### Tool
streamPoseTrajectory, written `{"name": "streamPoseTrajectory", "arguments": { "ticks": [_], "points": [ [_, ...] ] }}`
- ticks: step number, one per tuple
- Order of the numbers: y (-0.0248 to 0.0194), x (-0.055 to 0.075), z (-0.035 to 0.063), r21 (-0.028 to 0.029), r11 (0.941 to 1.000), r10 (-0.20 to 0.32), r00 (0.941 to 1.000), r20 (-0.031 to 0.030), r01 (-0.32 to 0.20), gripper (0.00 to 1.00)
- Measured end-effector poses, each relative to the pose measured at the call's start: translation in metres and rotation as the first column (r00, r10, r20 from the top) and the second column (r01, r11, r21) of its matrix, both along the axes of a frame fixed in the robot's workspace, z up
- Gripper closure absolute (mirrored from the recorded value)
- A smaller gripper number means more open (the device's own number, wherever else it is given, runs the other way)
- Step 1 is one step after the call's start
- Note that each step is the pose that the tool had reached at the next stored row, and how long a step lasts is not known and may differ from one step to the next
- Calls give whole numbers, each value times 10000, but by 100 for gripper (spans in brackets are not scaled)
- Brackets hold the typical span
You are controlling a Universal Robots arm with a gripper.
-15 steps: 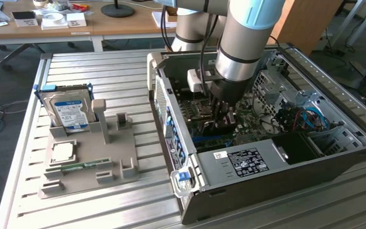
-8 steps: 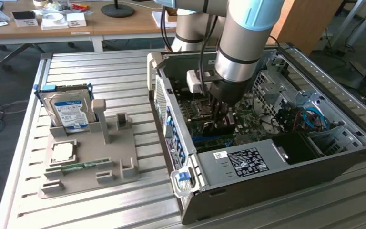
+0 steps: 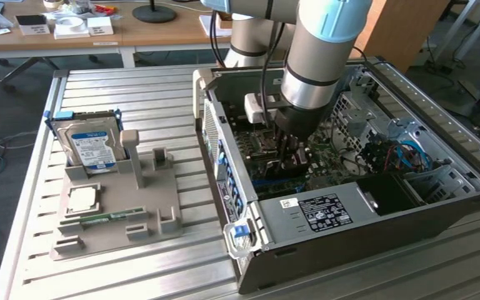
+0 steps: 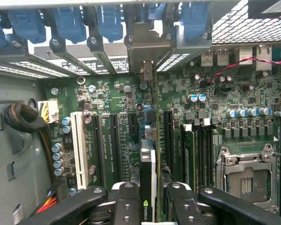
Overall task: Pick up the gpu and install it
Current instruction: 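Insert the gpu into the slot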
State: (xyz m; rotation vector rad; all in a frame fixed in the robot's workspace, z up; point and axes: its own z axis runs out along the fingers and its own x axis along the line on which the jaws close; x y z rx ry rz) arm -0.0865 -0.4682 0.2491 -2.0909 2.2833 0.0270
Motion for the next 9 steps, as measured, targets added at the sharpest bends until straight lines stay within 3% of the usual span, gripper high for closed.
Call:
{"name": "streamPoseTrajectory", "arguments": {
  "ticks": [9],
  "points": [
    [1,-8,-4,8,10000,1,10000,4,-1,73]
  ]
}}
